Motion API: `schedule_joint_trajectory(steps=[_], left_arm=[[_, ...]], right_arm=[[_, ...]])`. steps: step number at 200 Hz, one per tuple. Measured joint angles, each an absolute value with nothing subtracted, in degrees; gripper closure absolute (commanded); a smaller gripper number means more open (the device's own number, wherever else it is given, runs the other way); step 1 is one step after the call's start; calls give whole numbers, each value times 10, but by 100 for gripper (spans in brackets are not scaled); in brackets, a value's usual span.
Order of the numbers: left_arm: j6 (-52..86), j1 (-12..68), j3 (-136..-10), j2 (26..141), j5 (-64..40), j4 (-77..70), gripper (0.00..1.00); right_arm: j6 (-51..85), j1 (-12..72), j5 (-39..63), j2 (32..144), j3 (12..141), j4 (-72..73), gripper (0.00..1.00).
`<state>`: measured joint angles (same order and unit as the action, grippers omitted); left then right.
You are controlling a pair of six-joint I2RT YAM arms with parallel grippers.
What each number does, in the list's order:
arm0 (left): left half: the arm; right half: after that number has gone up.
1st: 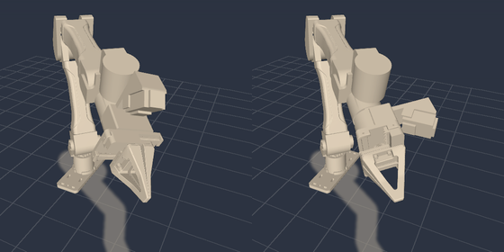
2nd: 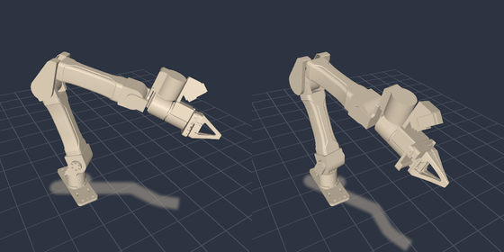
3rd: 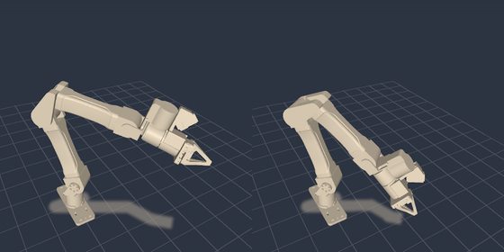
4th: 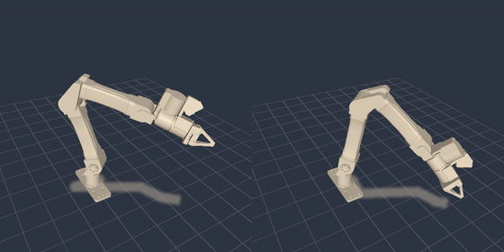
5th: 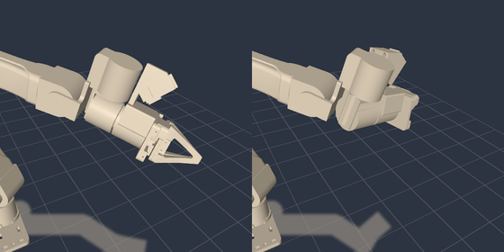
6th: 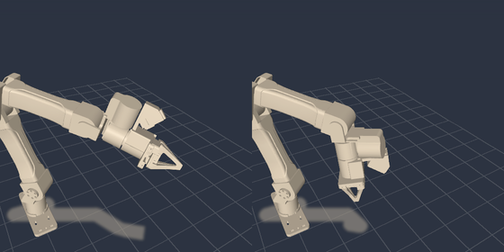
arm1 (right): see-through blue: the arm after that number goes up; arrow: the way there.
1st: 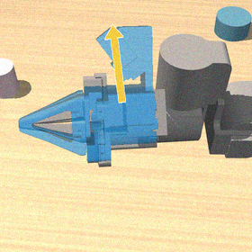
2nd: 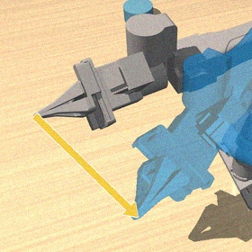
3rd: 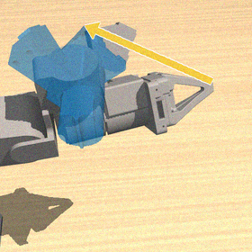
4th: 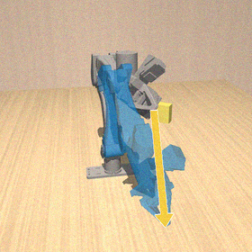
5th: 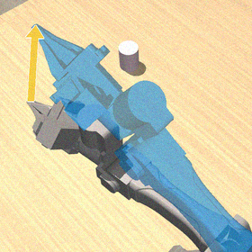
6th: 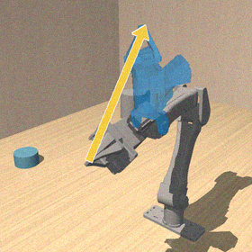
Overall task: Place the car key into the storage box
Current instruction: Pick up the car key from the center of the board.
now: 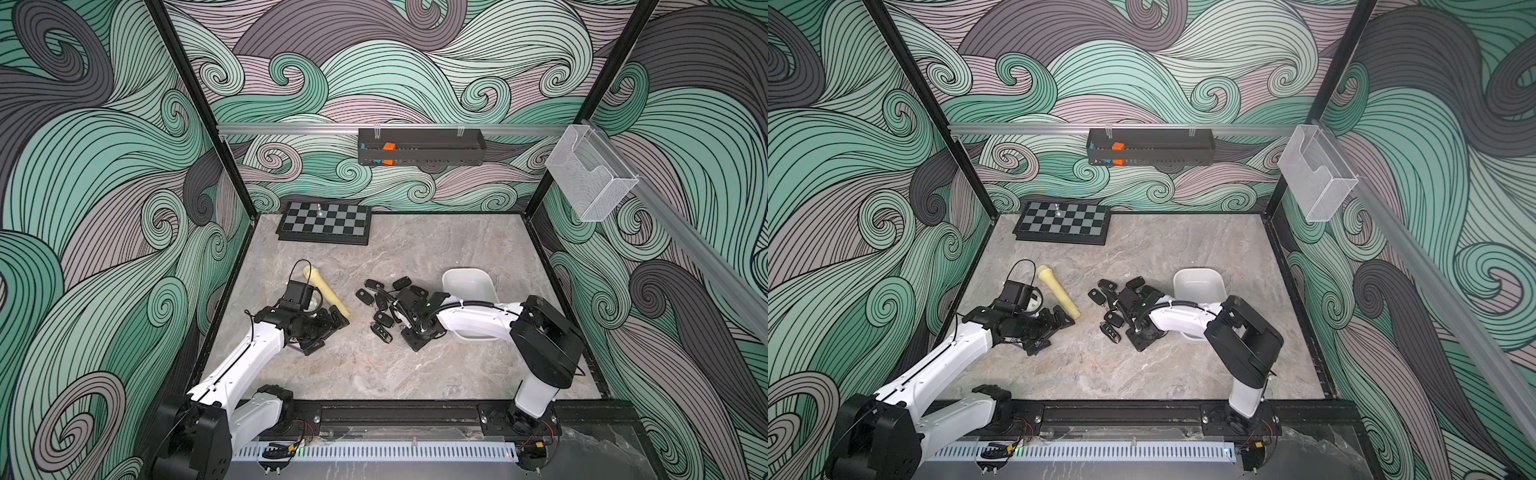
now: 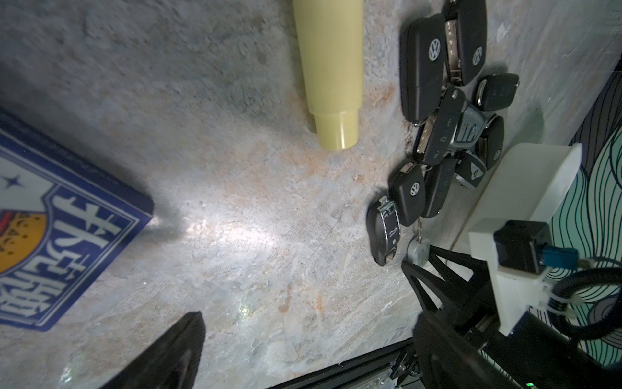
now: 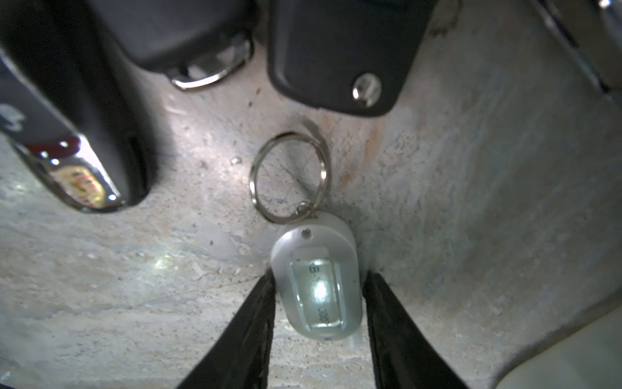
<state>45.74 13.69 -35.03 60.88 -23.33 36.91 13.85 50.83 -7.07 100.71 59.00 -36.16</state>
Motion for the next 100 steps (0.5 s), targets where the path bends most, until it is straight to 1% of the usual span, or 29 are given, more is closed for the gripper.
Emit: schedule_joint_trajectory(steps=[61,100], left_arm=[[456,137,-358,620,-232,378,2],[456,137,-379,643,-232,376,2]], right_arm=[[138,509,-69,996,590,-363,68],[138,509,-60,927,589,-370,71]])
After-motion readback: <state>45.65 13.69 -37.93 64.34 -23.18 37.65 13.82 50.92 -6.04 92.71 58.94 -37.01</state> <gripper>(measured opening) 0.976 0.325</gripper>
